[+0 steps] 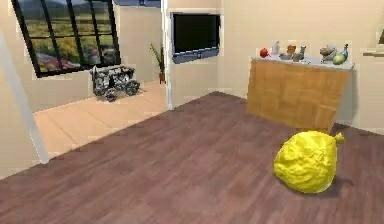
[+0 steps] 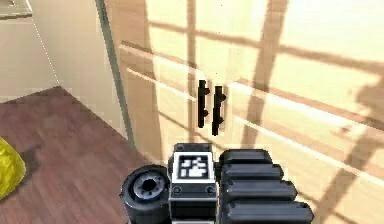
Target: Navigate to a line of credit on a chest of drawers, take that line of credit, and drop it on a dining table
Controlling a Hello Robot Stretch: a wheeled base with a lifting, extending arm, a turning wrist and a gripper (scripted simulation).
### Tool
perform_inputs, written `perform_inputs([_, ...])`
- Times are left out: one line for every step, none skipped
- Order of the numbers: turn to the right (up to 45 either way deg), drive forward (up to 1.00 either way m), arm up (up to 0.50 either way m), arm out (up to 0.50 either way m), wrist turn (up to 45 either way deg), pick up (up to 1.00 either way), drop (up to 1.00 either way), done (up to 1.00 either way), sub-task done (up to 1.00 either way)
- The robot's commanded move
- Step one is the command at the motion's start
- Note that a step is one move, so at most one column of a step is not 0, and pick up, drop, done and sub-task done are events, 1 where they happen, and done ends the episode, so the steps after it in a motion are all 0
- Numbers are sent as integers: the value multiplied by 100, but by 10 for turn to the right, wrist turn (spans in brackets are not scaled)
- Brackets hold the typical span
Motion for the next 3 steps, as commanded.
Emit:
perform_inputs([-330, 0, 0, 0, 0, 0, 0, 0, 0])
perform_inputs([0, 100, 0, 0, 0, 0, 0, 0, 0])
perform_inputs([0, 100, 0, 0, 0, 0, 0, 0, 0])
